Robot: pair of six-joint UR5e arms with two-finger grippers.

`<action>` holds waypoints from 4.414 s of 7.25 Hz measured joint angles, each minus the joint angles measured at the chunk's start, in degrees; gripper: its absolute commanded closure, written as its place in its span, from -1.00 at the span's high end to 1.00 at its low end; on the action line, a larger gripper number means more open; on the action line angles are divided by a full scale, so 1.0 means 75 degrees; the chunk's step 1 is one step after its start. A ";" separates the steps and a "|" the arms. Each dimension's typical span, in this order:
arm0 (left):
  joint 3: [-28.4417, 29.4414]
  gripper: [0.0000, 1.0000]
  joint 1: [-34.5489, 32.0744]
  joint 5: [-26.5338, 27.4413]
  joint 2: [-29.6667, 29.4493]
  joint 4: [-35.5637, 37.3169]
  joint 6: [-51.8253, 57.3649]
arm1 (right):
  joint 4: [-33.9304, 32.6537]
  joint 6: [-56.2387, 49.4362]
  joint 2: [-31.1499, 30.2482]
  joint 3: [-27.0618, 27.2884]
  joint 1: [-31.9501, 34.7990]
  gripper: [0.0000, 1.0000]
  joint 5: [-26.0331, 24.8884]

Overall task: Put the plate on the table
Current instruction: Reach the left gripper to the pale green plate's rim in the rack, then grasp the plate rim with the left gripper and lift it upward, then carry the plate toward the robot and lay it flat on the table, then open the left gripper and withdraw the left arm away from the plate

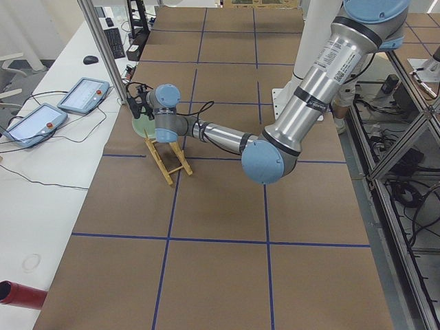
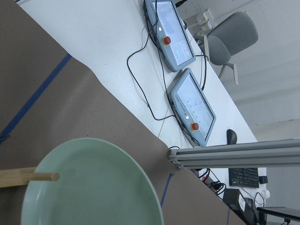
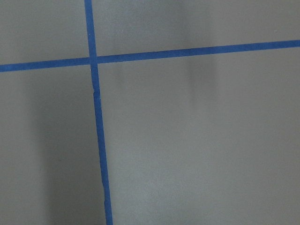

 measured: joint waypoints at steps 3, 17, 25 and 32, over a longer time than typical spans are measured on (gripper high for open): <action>0.0154 -1.00 0.0168 0.0003 -0.0087 -0.0047 0.0142 | 0.0000 0.0000 0.0000 -0.0003 0.0000 1.00 0.0000; -0.3249 -1.00 0.2744 0.0480 -0.1973 1.1557 0.2199 | 0.0000 0.0000 0.0000 0.0007 0.0000 1.00 0.0000; -0.1838 1.00 0.4407 0.1078 -0.2393 1.2567 0.3338 | 0.0000 0.0000 0.0000 0.0008 0.0000 1.00 0.0000; -0.4443 1.00 -0.2932 -0.1769 0.1345 1.2755 1.3543 | 0.0000 0.0000 0.0000 0.0000 0.0000 1.00 0.0000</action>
